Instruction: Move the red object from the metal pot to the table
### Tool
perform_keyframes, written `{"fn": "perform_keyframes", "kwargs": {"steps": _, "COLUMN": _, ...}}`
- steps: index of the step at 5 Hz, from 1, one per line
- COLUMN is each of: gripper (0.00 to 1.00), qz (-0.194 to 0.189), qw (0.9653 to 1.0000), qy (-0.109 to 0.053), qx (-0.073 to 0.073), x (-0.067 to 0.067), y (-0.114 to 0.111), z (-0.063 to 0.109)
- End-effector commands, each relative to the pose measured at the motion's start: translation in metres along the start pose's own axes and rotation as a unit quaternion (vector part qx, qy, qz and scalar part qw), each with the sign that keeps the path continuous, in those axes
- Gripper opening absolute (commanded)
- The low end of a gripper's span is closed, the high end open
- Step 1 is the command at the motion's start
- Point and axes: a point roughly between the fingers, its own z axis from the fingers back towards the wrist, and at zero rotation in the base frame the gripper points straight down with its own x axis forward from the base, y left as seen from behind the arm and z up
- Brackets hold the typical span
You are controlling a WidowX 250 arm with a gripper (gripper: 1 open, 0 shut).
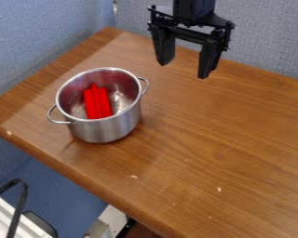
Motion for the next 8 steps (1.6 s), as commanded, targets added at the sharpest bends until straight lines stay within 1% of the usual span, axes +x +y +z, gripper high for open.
{"fn": "perform_keyframes", "kwargs": {"steps": 1, "gripper": 1.00, "qz": -0.004, "qw": 1.0000, "qy": 0.009, "qx": 0.000, "x": -0.001, "y": 0.005, "z": -0.011}}
{"fn": "perform_keyframes", "kwargs": {"steps": 2, "gripper": 1.00, "qz": -0.041, "qw": 0.9990, "qy": 0.012, "qx": -0.016, "x": -0.023, "y": 0.029, "z": -0.011}}
{"fn": "perform_keyframes", "kwargs": {"steps": 3, "gripper": 1.00, "qz": -0.074, "qw": 0.9972, "qy": -0.015, "qx": -0.005, "x": -0.050, "y": 0.078, "z": -0.004}}
{"fn": "perform_keyframes", "kwargs": {"steps": 4, "gripper": 1.00, "qz": -0.115, "qw": 0.9930, "qy": -0.026, "qx": 0.013, "x": -0.066, "y": 0.123, "z": -0.005}}
{"fn": "perform_keyframes", "kwargs": {"steps": 5, "gripper": 1.00, "qz": -0.110, "qw": 0.9933, "qy": -0.024, "qx": 0.028, "x": -0.073, "y": 0.140, "z": -0.011}}
{"fn": "perform_keyframes", "kwargs": {"steps": 6, "gripper": 1.00, "qz": -0.106, "qw": 0.9933, "qy": -0.033, "qx": 0.033, "x": -0.072, "y": 0.151, "z": -0.021}}
{"fn": "perform_keyframes", "kwargs": {"steps": 7, "gripper": 1.00, "qz": -0.087, "qw": 0.9947, "qy": -0.047, "qx": 0.030, "x": -0.060, "y": 0.155, "z": -0.035}}
{"fn": "perform_keyframes", "kwargs": {"steps": 8, "gripper": 1.00, "qz": -0.077, "qw": 0.9949, "qy": -0.059, "qx": 0.026, "x": -0.047, "y": 0.153, "z": -0.049}}
